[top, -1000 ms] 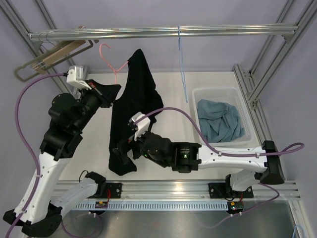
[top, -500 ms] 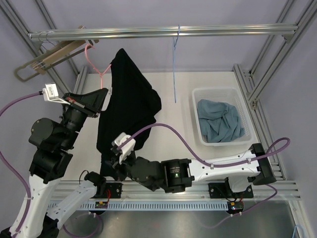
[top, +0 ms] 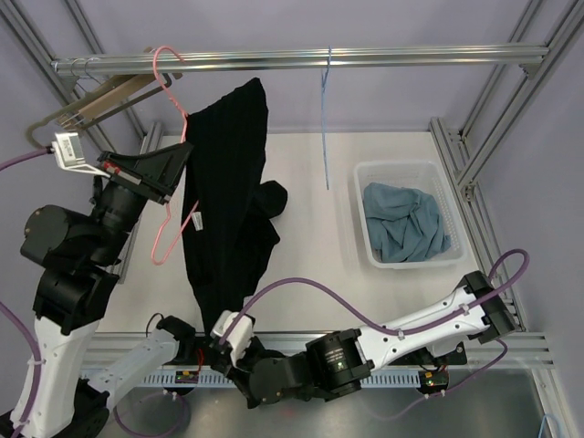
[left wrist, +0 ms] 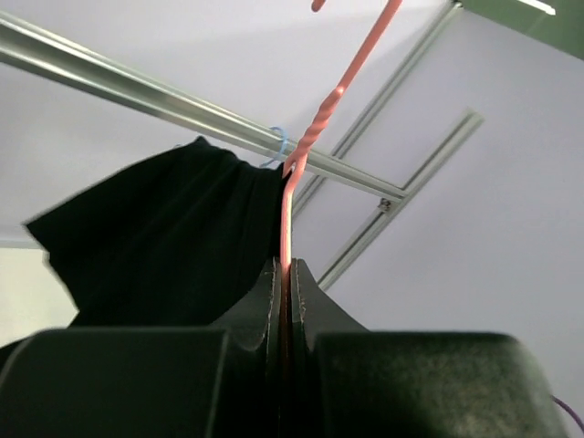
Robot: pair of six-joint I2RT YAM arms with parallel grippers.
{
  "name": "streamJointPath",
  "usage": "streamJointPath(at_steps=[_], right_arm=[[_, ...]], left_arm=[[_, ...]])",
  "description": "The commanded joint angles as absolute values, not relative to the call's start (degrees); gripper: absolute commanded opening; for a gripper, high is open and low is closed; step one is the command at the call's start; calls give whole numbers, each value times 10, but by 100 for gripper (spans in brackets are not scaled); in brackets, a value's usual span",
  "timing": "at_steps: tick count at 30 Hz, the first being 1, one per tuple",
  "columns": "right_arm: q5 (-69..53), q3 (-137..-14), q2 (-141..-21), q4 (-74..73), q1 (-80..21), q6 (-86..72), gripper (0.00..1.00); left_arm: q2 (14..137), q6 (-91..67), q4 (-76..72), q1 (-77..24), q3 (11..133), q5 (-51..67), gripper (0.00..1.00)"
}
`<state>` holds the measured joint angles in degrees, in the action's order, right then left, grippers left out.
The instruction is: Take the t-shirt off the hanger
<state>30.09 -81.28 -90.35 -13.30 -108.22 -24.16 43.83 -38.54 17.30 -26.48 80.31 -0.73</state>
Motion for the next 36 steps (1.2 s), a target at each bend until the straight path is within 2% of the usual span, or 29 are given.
streamJointPath(at_steps=[1, 5, 8, 12, 16, 21, 24, 25, 26, 27, 28, 29, 30, 34, 36], right_arm=[[309, -749, -856, -216, -1104, -323, 0], [387, -700, -754, -222, -1078, -295, 0], [424, -707, -695, -239, -1027, -235, 0], [482, -749, -633, -243, -972, -140, 0], [443, -742, -590, -148, -887, -31, 0], [331, -730, -593, -82, -793, -7, 0], [314, -734, -615, -49, -746, -4, 0], [310, -733, -620, -34, -734, -4, 6], [309, -725, -621, -26, -724, -4, 17], [302, -722, -625, -19, -709, -4, 35], [295, -718, -627, -8, -702, -8, 75], [287, -713, -629, -6, -699, -10, 89], [280, -708, -638, 14, -694, -11, 98], [216, -707, -674, 38, -681, -32, 100], [147, -704, -692, 53, -681, -34, 99]], left_arm=[[436, -380, 67, -262, 867, 6, 0], [396, -399, 108, -262, 837, 70, 0], [339, -414, 129, -263, 789, 115, 0], [275, -420, 180, -262, 784, 155, 0], [244, -462, 185, -261, 774, 210, 0], [226, -506, 185, -259, 774, 278, 0], [225, -526, 185, -256, 780, 319, 0], [224, -530, 185, -256, 785, 323, 0], [222, -534, 185, -256, 787, 326, 0], [221, -535, 185, -256, 793, 329, 0], [219, -537, 185, -256, 797, 330, 0], [219, -541, 184, -256, 804, 332, 0], [218, -542, 183, -256, 808, 336, 0], [217, -544, 182, -256, 807, 340, 0], [214, -541, 183, -256, 799, 338, 0]])
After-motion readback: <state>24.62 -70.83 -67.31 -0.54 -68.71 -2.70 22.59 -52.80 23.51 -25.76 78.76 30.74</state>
